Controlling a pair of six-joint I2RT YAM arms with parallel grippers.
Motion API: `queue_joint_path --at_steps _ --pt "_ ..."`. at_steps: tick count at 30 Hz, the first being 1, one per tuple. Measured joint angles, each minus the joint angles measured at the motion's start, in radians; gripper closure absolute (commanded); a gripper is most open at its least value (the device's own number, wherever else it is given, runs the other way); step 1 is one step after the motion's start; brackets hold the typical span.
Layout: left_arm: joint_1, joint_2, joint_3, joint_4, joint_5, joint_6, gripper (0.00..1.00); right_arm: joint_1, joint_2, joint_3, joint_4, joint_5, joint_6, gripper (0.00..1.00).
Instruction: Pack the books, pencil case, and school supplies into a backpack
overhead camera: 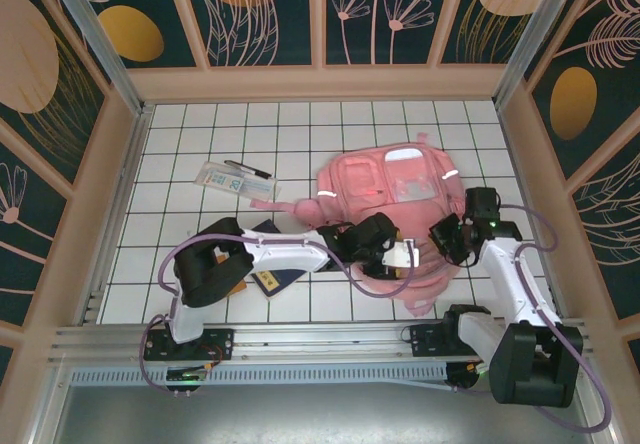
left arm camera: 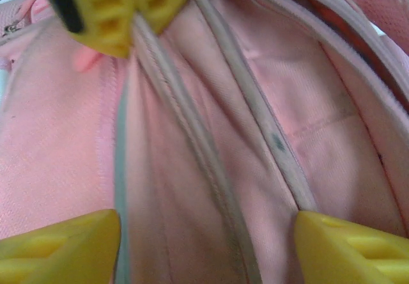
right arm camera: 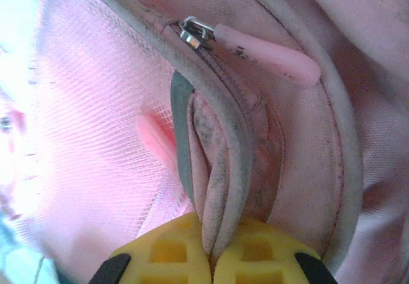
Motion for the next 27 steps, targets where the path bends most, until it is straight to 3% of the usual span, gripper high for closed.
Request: queue_joint_path --at_steps 4,6,12,15,18,22,27 --pt "0.002 -0.024 -0.016 0.032 -0.09 0.008 0.26 0.03 0.015 0.093 0.007 -0.032 0.031 1.0" --pt "0.003 -0.023 -0.01 0.045 -0.139 0.007 0.33 0.036 0.019 0.121 0.016 -0.042 0.057 1.0" --pt "0.039 -0.026 0.017 0.056 -0.17 -0.058 0.98 0.046 0.032 0.182 0.03 -0.034 0.12 1.0" --pt "0.082 -0.045 0.026 0.078 -0.163 -0.061 1.0 0.046 0.047 0.218 -0.001 -0.001 0.131 0.98" --pt "0.11 -0.072 0.051 0.053 -0.139 -0.04 1.0 0.052 0.049 0.265 -0.016 0.003 0.118 0.71" --pt "0.154 -0.098 0.129 -0.052 -0.092 -0.015 1.0 0.051 0.049 0.333 -0.009 -0.027 0.053 0.46" --pt "0.211 -0.102 0.247 -0.165 -0.035 0.031 1.0 0.028 0.034 0.384 0.005 -0.029 -0.032 0.29"
